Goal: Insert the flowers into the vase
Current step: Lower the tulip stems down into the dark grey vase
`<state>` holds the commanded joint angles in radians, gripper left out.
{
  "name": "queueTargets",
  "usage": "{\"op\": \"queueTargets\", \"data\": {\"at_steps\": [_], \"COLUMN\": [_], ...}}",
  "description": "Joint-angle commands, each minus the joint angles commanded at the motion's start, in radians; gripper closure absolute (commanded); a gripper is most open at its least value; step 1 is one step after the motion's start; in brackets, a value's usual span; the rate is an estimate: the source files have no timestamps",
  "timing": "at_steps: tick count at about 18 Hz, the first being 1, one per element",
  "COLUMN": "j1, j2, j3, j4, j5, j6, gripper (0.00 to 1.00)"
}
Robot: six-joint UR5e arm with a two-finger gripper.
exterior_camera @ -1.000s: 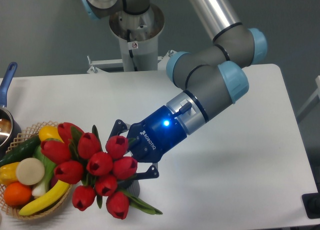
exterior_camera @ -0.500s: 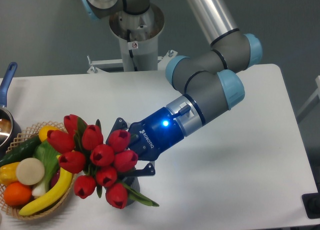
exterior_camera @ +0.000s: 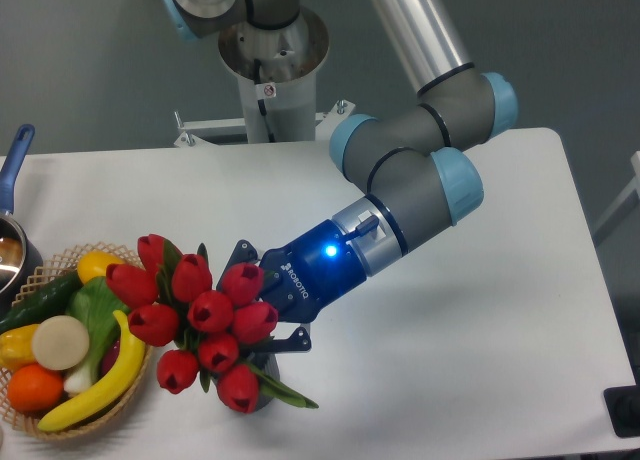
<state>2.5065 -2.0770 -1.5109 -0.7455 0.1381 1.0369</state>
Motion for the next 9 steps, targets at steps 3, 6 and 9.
{"op": "queueTargets", "data": {"at_steps": [3,6,9], "j1": [0.002,0.000,0.000], "j2": [0.000,-0.002,0.000], "j3": [-0.023,-0.057,-0.115], "j4": [0.000,0.000,0.000], "j5": [0.002,0.020,0.028], "j6": [0.026,0.098,0.178], "gripper": [0.89,0.87,0.85]}}
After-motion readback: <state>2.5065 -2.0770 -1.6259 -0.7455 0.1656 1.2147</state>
